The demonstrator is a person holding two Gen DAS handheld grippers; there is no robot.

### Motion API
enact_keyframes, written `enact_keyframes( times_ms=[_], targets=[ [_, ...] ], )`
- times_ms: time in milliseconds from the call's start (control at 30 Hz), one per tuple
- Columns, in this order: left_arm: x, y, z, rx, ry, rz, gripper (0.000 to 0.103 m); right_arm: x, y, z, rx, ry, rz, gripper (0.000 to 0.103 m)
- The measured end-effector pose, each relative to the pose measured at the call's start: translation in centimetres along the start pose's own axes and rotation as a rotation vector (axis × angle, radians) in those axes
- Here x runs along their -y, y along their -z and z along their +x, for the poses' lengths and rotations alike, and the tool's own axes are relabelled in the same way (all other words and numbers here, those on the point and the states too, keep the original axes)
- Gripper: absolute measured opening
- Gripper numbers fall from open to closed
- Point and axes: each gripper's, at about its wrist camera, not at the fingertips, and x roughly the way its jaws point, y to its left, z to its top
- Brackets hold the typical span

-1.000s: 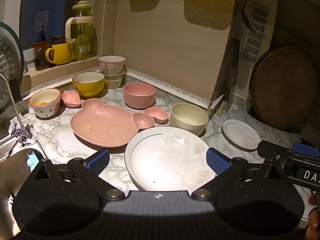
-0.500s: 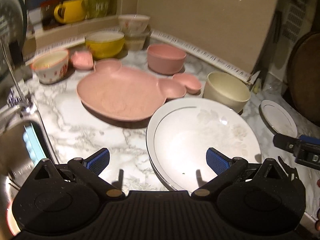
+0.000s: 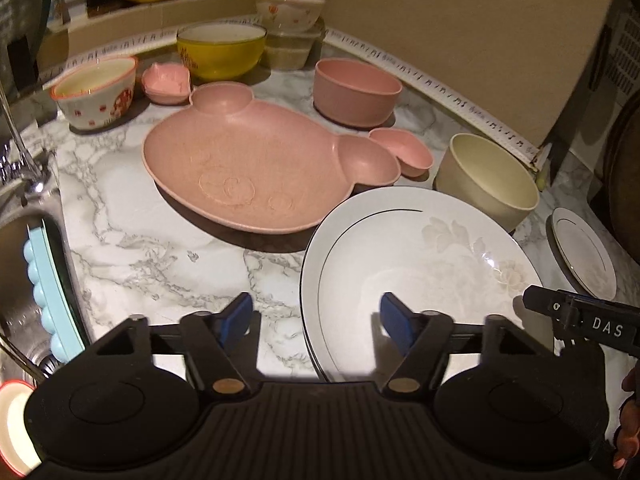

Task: Organize plates and bowls
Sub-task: 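Close both tools on the rim of the large white floral plate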

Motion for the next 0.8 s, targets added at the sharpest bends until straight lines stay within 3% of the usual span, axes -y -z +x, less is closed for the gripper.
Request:
enact_keyframes(
  times_ms=[67,100,433,633,800],
  targets=[
    [-0.3,-0.1,0.4,-0.01,0.011,-0.021,0.065,0.0,-0.2,0.5,-0.012,0.007,-0.008,0.041],
    [-0.5,-0.2,0.5,-0.014,0.015,-0.029,0.065,0.1,-0.4,0.7,-0.019,-0.001,-0.003,0.035],
    [-1.5,-0.8,1.7,-0.062,0.093,-0.128,0.03,0.6,-1.2,1.6,-0.048,-0.09,0.03,0.011],
    [-2.1,-1.1,1.8,-0.076,0.105,-0.164,0.016,1.1,-1.3,1.9,-0.063,-0.11,0.071,0.009],
    [-2.2,-1.1,1.9,-0.083,0.098,-0.16,0.014,1.0,-1.5,1.9,-0.076,-0.105,0.077,0.009]
  ],
)
